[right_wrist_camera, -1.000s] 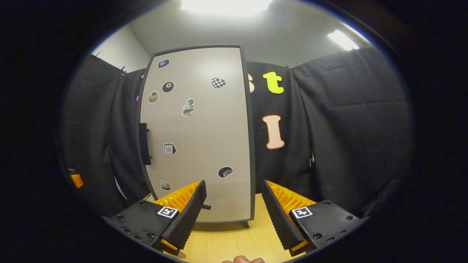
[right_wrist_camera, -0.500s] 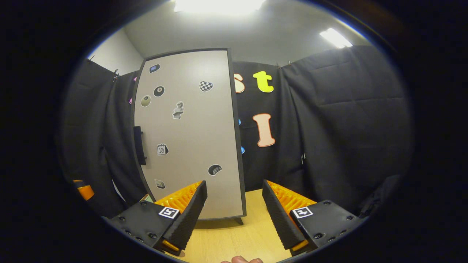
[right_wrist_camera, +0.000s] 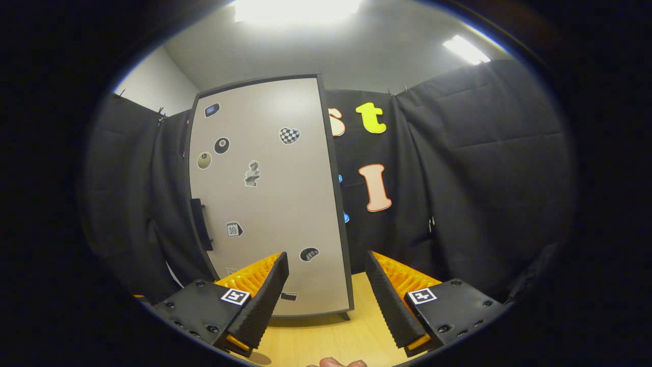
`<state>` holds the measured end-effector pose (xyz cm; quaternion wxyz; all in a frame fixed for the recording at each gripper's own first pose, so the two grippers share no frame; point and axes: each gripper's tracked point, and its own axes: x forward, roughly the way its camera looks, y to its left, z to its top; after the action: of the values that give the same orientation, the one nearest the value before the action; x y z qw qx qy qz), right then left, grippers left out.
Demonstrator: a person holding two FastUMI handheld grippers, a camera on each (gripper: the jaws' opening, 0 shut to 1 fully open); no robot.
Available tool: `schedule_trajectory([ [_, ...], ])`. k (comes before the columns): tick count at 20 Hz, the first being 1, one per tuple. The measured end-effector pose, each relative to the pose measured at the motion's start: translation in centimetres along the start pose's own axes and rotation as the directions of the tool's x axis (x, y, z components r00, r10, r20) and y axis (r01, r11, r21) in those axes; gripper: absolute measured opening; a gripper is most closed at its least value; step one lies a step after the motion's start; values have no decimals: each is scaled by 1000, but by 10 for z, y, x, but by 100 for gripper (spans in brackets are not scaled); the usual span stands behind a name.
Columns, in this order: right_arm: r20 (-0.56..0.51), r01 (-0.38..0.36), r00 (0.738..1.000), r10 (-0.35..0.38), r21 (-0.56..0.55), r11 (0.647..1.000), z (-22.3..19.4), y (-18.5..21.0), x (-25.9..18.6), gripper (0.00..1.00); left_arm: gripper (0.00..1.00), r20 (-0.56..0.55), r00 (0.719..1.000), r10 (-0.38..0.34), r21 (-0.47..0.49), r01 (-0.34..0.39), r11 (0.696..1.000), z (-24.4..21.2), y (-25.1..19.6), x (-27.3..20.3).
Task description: Open the cabinet door with the right hand, grasp the bottle in the cabinet with the left hand and place it on the coaster, then close the cabinet door with the right hand.
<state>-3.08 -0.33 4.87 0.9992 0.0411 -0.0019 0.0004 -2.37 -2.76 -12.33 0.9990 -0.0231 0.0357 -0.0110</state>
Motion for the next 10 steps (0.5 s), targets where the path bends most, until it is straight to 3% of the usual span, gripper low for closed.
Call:
schedule_trajectory([
  [3, -35, -62, 997, 62, 12, 998, 5, 29, 13, 93, 90, -47, 996, 70, 46, -68, 997, -30, 20, -19],
  [6, -47, -125, 991, 125, 3, 992, 12, 58, 24, 93, 88, -60, 992, 107, 14, -106, 994, -47, 34, -41],
  [8, -42, -159, 987, 158, -31, 987, 18, 79, 31, 100, 88, -70, 989, 134, -15, -135, 991, -56, 46, -53],
  [10, -35, -198, 980, 196, -55, 979, 23, 104, 39, 100, 90, -78, 983, 169, -19, -171, 985, -63, 61, -64],
])
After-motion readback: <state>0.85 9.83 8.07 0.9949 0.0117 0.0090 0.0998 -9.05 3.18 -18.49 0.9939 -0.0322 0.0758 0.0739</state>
